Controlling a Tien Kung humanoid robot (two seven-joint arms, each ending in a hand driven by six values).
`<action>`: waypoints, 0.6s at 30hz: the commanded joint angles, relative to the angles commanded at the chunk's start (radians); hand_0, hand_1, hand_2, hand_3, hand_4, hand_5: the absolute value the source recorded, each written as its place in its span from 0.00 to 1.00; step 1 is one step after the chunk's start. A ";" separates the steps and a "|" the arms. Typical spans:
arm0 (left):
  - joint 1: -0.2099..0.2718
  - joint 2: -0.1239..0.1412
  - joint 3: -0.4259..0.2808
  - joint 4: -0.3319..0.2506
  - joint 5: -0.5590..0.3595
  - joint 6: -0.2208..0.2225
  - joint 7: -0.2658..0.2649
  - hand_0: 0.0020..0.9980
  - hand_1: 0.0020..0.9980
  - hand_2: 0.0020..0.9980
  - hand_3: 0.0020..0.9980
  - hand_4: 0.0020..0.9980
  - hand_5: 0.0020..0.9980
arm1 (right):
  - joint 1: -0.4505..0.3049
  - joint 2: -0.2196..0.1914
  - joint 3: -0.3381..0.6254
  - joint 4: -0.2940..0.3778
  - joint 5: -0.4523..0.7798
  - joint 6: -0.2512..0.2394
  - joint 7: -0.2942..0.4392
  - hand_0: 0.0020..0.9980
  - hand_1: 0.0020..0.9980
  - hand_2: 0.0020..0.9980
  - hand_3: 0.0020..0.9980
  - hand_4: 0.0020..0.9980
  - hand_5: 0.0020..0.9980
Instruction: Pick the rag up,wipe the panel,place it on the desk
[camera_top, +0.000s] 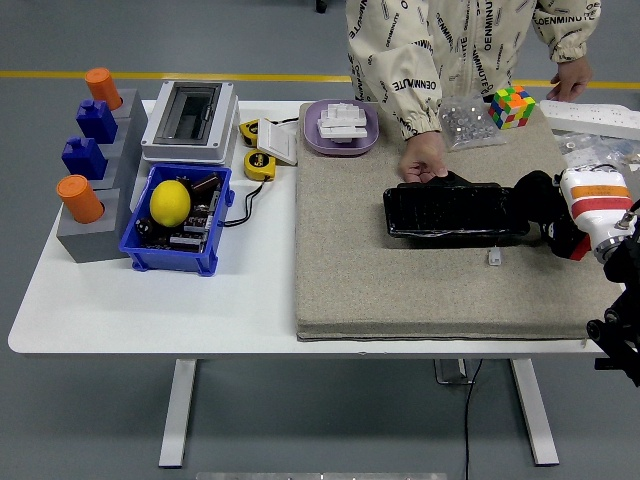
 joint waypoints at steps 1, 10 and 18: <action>0.000 0.000 0.000 0.000 0.000 0.000 0.000 0.60 0.64 0.64 0.56 0.63 0.45 | -0.001 -0.001 0.003 0.000 -0.001 0.000 0.000 0.23 0.32 0.37 0.39 0.91 0.07; 0.004 0.000 -0.002 0.001 0.001 0.001 0.000 0.60 0.64 0.64 0.56 0.63 0.45 | -0.011 -0.012 0.018 0.000 -0.005 0.001 0.000 0.23 0.32 0.37 0.39 0.91 0.07; 0.007 0.001 0.001 0.000 0.000 0.000 0.000 0.60 0.64 0.64 0.56 0.63 0.45 | -0.018 -0.022 0.030 -0.001 -0.008 0.002 0.000 0.23 0.32 0.37 0.39 0.91 0.07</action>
